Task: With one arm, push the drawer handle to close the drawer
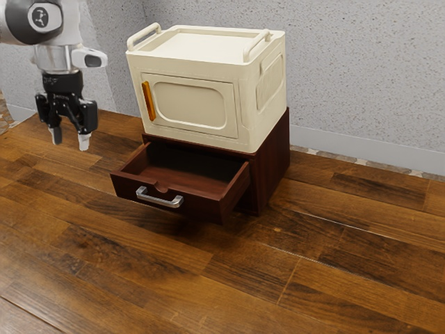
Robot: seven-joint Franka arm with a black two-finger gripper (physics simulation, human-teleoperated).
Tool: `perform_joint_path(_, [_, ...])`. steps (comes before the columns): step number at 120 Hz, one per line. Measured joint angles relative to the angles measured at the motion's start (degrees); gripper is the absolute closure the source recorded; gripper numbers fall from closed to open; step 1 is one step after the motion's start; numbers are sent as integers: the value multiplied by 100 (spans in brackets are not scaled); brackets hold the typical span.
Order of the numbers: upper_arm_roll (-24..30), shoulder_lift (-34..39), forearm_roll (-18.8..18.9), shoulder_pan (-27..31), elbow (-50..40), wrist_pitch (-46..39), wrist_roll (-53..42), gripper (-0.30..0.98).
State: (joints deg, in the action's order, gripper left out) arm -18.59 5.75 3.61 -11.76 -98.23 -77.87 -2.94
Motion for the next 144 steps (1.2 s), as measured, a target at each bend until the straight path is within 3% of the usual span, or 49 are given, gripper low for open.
perform_joint_path(17, [128, 110, -51, -229, -566, -90, 311, 54])
perform_joint_path(40, [185, 711, -89, -515, -1621, -398, 877, 71])
perform_joint_path(88, [228, 839, -232, -1107, -2561, -1820, 1892, 78])
perform_joint_path(144, [233, 108, 362, -1362, -2421, -3160, 2487, 78])
